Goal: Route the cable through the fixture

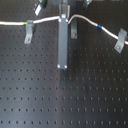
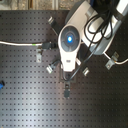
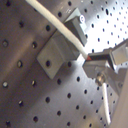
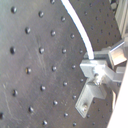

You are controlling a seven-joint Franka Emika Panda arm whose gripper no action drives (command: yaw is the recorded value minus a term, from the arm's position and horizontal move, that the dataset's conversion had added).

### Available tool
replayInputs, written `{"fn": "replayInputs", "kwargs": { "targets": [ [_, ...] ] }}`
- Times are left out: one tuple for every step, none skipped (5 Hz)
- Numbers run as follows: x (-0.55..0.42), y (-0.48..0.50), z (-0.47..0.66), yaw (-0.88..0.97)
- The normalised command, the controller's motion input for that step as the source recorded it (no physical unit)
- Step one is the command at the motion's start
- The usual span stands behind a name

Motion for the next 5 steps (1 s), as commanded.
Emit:
{"fn": "replayInputs", "kwargs": {
  "targets": [
    [-0.131, 0.112, 0.00, 0.43],
    [-0.099, 0.115, 0.14, 0.21],
    [0.005, 0.003, 0.39, 0.00],
    [0.013, -0.148, 0.27, -0.18],
    [0.001, 0.001, 0.06, -0.06]
  ]
}}
